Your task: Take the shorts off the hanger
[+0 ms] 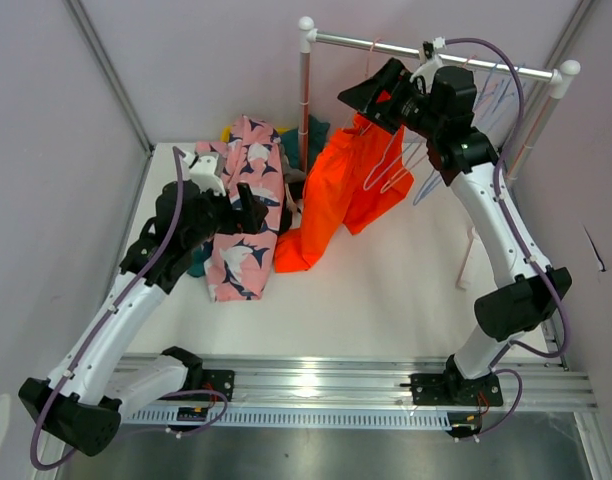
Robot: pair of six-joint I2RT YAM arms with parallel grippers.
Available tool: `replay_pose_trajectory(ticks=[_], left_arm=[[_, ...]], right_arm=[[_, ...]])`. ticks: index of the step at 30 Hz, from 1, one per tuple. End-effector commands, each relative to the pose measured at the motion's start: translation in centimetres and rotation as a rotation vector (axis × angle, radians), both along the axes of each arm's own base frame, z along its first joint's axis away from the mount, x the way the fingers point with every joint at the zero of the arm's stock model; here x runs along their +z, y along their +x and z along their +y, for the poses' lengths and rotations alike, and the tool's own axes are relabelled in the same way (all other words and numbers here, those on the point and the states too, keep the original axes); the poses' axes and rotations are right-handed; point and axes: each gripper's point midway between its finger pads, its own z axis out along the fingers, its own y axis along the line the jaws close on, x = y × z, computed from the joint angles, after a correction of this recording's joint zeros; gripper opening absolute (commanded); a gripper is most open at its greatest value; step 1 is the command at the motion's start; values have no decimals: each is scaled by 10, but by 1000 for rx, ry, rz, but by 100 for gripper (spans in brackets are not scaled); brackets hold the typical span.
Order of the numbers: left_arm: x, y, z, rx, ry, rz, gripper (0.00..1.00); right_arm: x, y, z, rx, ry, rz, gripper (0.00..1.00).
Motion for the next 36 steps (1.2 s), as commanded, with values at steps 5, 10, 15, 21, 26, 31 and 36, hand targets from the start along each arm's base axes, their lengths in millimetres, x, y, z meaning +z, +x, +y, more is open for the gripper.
replay_pose_trajectory(ticks=[5, 10, 15, 21, 26, 31, 36], left_arm=[[17, -11, -14, -87, -75, -61, 99], [19, -15, -14, -102, -72, -73, 99], [15, -16, -13, -104, -63, -76, 99], [9, -17, -16, -116, -78, -69, 99], [1, -17, -18, -121, -77, -57, 99], [-5, -17, -17, -119, -70, -47, 99], [-6, -15, -17, -116, -65, -46, 99]], right_arm=[[-5, 17, 12, -26, -21, -31, 88], [-17, 22, 10, -82, -76, -15, 87], [-22, 25, 2, -140, -117, -17, 83], [-24, 33, 10, -154, -110, -29, 75], [-24, 41, 22, -163, -92, -44, 56], [-22, 44, 28, -186, -79, -55, 41], [-13, 36, 26, -205, -77, -64, 0]])
